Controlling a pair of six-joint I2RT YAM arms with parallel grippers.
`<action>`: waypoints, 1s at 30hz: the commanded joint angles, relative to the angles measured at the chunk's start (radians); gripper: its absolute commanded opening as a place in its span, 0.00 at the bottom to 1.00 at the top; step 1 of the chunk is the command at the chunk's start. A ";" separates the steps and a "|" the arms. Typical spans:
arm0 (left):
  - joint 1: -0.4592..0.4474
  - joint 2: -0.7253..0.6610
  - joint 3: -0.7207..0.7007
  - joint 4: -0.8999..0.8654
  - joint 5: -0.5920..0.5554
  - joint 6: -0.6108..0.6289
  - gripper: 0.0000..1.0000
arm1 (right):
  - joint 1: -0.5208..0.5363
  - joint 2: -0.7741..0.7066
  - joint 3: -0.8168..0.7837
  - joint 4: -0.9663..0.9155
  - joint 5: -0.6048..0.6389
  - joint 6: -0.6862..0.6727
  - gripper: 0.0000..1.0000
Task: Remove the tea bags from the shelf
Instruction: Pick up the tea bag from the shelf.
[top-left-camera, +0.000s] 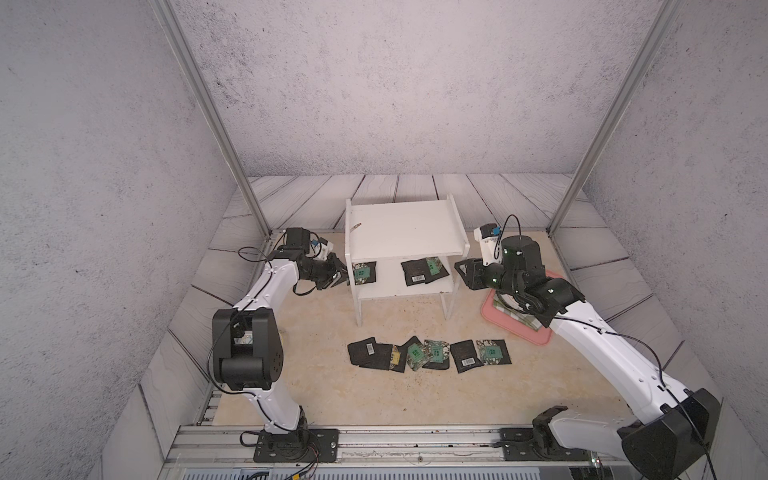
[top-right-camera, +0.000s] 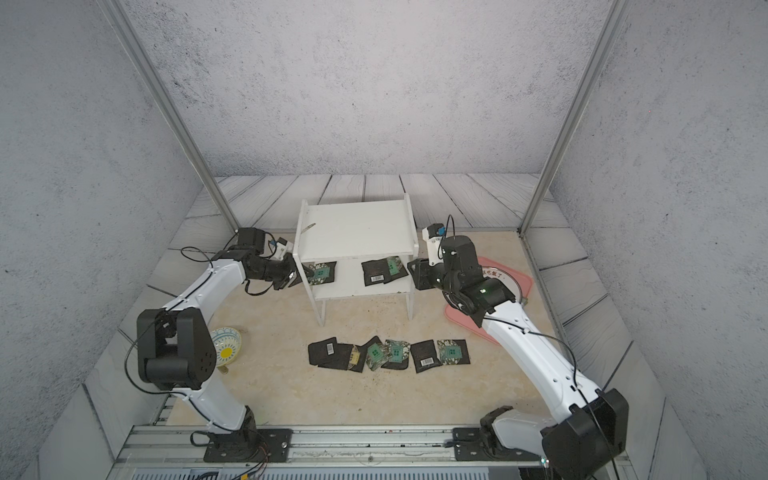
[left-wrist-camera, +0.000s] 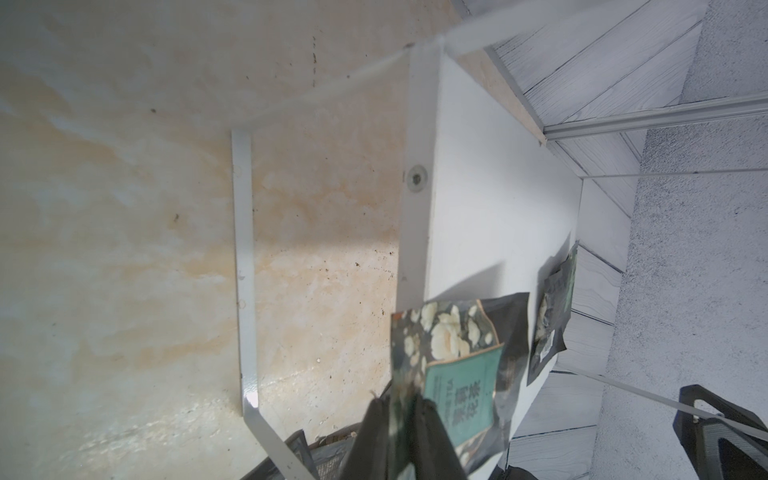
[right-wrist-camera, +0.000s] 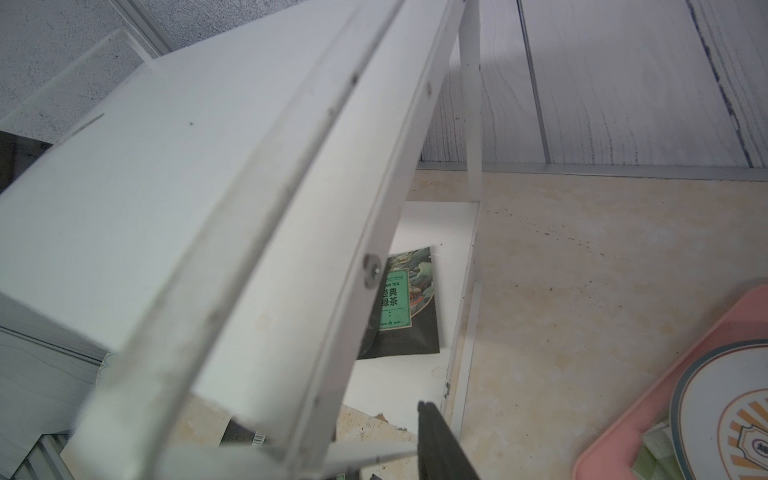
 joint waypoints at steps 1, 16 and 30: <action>0.013 -0.021 -0.028 -0.051 -0.030 0.011 0.11 | -0.001 -0.001 -0.005 0.015 0.001 0.004 0.36; 0.053 -0.160 -0.094 -0.045 -0.017 -0.026 0.00 | -0.001 -0.002 -0.009 0.020 -0.002 0.005 0.36; 0.088 -0.447 -0.253 -0.149 -0.179 -0.042 0.00 | -0.001 -0.021 -0.015 0.012 -0.005 0.000 0.37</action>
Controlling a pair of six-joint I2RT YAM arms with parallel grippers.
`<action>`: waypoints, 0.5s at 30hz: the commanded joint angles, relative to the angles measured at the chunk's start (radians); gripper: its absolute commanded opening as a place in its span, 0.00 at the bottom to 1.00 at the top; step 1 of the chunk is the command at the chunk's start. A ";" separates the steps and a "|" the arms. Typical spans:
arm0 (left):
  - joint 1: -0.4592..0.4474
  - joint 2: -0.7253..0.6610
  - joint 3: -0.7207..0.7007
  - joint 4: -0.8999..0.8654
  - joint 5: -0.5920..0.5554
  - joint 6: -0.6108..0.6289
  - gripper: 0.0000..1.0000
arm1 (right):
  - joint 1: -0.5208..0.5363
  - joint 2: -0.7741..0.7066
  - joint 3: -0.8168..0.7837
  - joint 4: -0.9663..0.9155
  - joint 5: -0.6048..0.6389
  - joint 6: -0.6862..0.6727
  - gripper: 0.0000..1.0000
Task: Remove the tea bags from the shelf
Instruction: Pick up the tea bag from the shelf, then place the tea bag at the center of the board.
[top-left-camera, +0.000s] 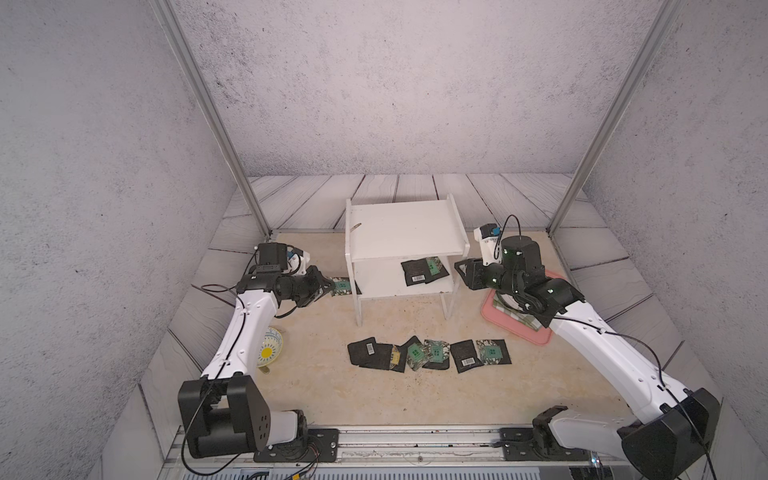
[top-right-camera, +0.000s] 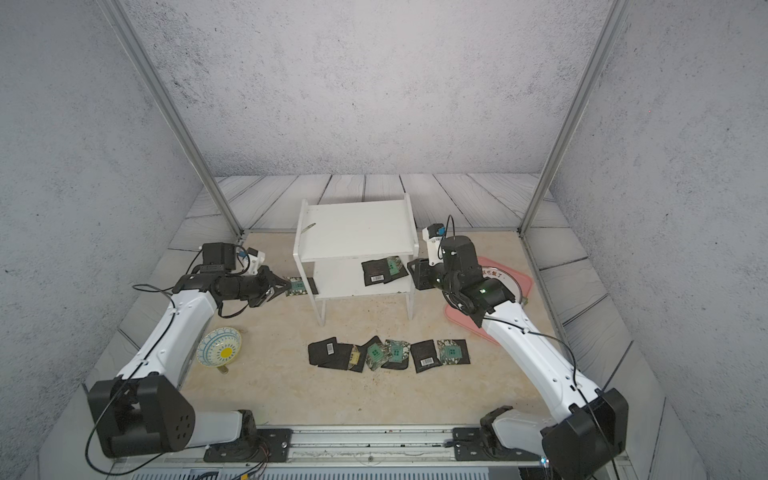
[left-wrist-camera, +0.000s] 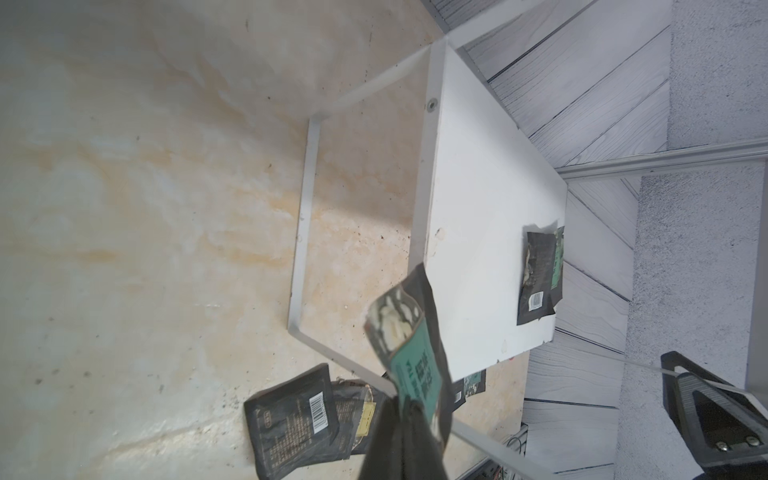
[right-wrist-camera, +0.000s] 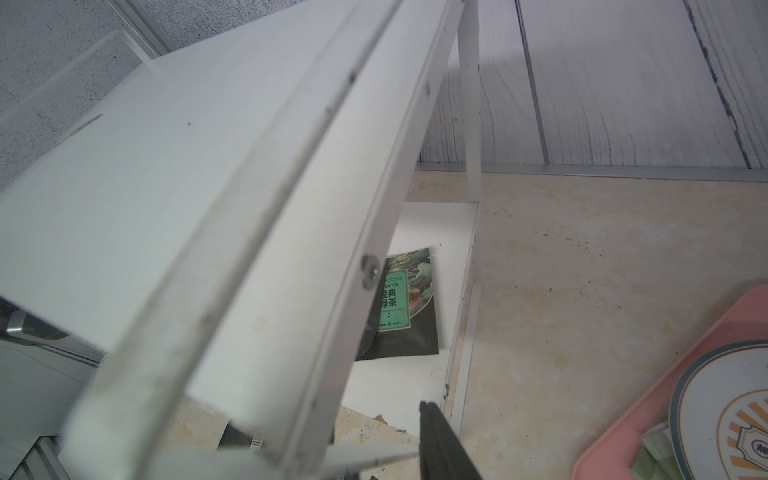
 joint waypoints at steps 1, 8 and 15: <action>0.008 -0.053 -0.044 -0.075 -0.069 0.007 0.00 | -0.001 -0.022 -0.014 0.006 -0.003 0.000 0.38; 0.007 -0.182 -0.246 -0.069 -0.103 -0.070 0.00 | -0.001 -0.022 -0.015 0.012 -0.008 0.005 0.38; 0.006 -0.247 -0.365 -0.041 -0.123 -0.131 0.00 | -0.001 -0.019 -0.019 0.018 -0.015 0.010 0.39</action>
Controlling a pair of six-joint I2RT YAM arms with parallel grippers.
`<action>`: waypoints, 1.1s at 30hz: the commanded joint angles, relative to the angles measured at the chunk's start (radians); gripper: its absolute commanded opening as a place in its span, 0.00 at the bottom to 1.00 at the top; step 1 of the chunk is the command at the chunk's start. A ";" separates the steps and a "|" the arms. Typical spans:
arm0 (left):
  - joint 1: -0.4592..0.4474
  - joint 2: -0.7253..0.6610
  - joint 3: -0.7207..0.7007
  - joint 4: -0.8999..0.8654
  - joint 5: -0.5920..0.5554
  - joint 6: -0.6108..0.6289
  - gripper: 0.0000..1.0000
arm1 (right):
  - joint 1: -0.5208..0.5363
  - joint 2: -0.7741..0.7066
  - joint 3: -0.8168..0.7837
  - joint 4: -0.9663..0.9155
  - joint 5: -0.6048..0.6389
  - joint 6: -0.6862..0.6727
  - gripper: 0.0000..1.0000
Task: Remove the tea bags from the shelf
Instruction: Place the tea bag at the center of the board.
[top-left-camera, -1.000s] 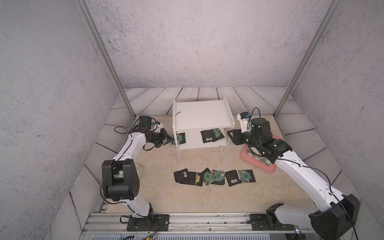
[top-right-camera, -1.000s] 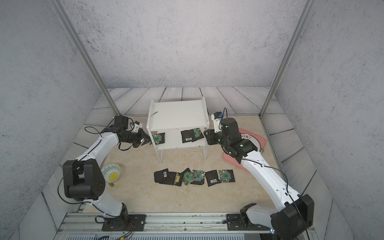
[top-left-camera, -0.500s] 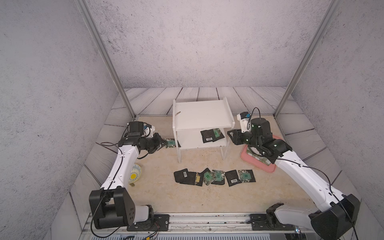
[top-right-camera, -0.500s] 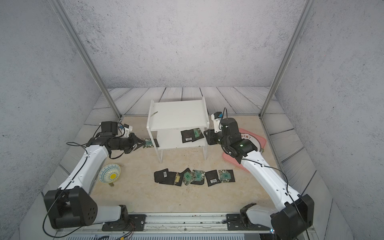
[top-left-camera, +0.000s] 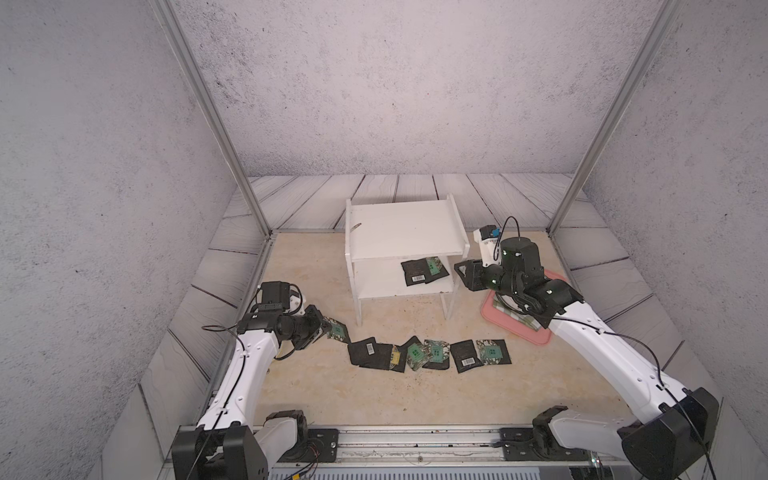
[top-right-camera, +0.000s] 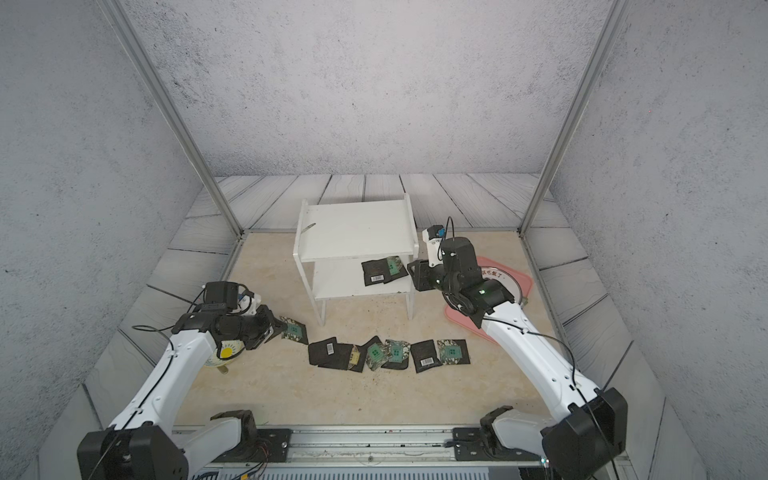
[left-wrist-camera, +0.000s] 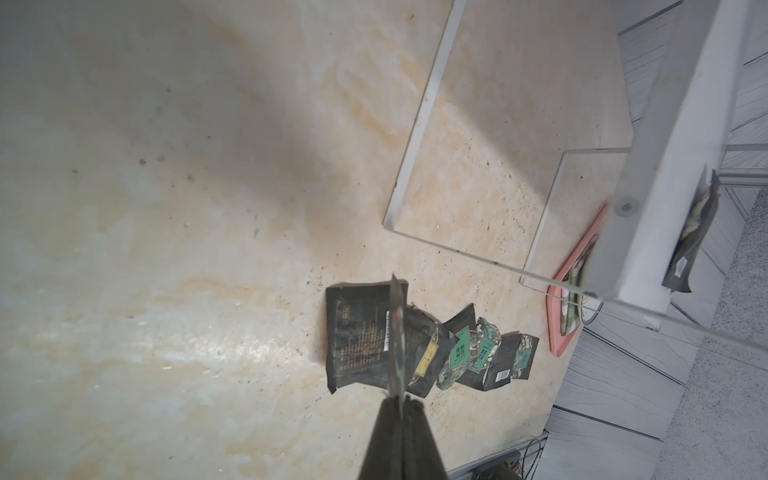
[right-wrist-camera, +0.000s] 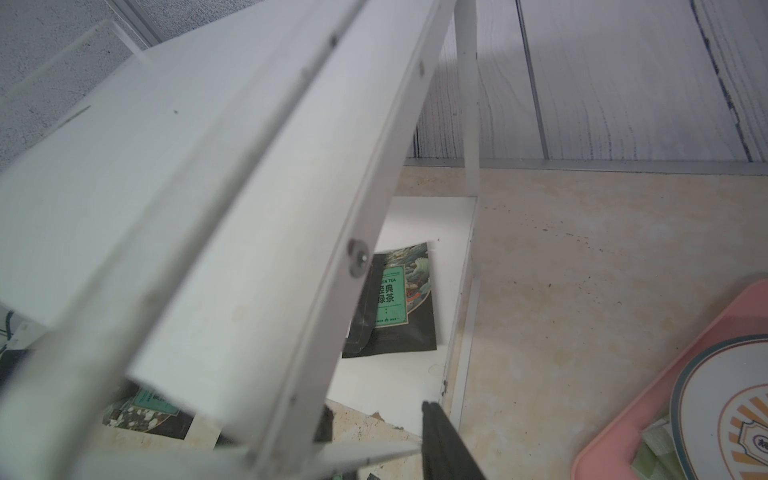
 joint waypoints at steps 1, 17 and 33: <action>0.004 -0.020 -0.038 0.021 -0.027 -0.040 0.00 | -0.002 -0.021 -0.008 0.012 -0.011 0.006 0.39; 0.001 0.060 -0.143 0.123 -0.061 -0.065 0.00 | -0.001 -0.026 -0.013 0.009 -0.009 0.004 0.40; 0.001 0.049 -0.138 0.060 -0.137 -0.042 0.14 | -0.002 -0.025 -0.015 0.007 -0.009 0.002 0.41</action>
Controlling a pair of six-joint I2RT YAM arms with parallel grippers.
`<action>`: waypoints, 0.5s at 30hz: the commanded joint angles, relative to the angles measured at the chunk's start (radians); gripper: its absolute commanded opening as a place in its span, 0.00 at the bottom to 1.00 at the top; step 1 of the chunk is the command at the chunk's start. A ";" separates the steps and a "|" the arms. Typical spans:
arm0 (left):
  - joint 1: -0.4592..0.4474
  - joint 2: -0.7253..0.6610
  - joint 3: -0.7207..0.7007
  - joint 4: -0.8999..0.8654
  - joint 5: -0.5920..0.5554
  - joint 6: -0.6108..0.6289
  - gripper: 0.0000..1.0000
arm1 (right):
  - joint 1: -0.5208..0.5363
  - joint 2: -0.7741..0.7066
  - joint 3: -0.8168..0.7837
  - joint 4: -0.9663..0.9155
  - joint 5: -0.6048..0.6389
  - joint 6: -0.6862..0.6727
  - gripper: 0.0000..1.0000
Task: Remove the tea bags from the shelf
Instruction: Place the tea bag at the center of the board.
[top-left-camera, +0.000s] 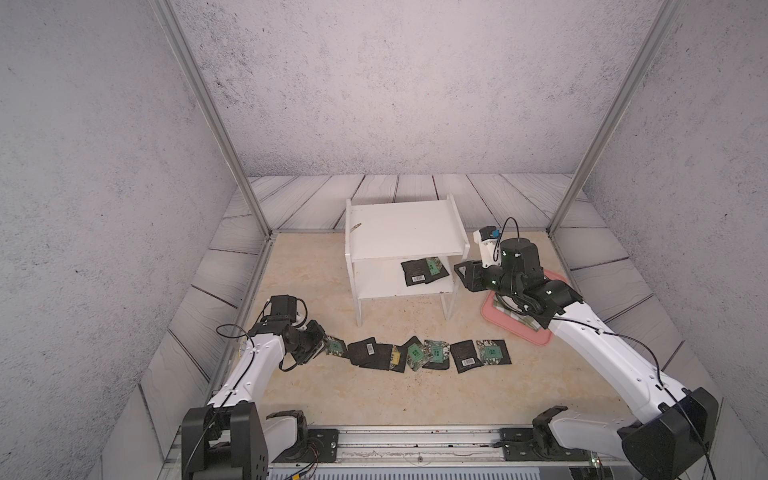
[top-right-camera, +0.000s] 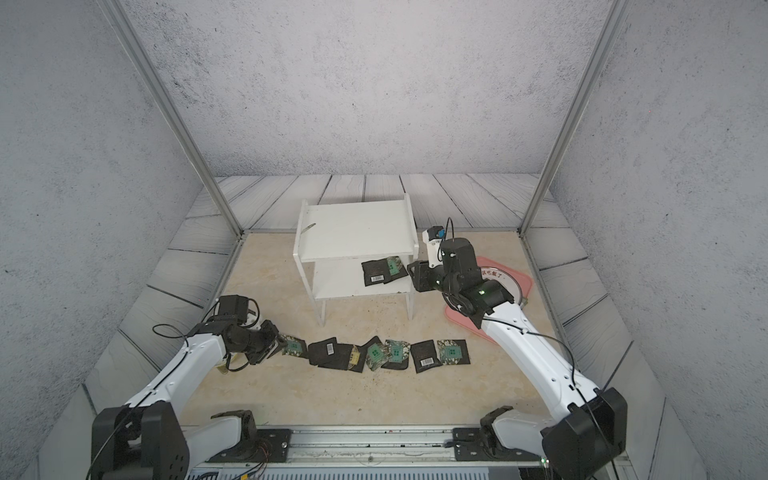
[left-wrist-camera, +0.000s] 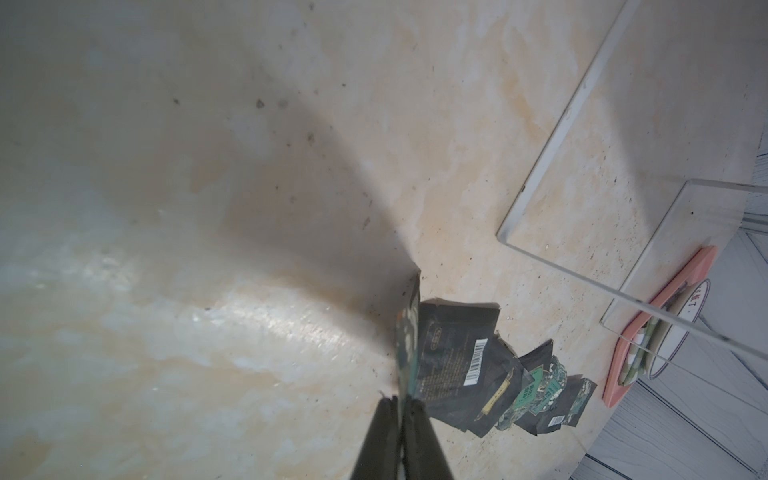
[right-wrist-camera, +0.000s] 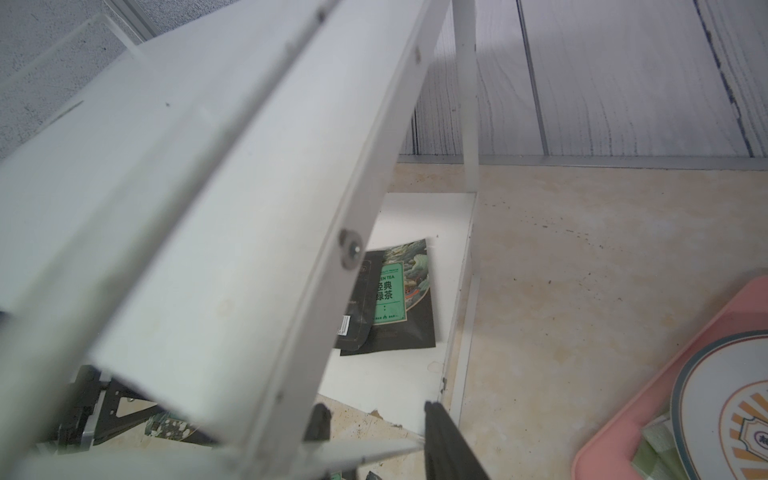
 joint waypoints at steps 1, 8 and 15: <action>0.001 -0.020 0.010 -0.044 -0.027 0.015 0.16 | -0.002 -0.023 -0.009 0.006 -0.008 0.002 0.41; 0.001 -0.057 0.016 -0.077 -0.050 0.007 0.31 | -0.001 -0.035 -0.013 -0.002 0.000 -0.004 0.43; 0.001 -0.085 0.064 -0.134 -0.071 0.010 0.41 | -0.002 -0.048 -0.003 -0.022 0.007 -0.003 0.46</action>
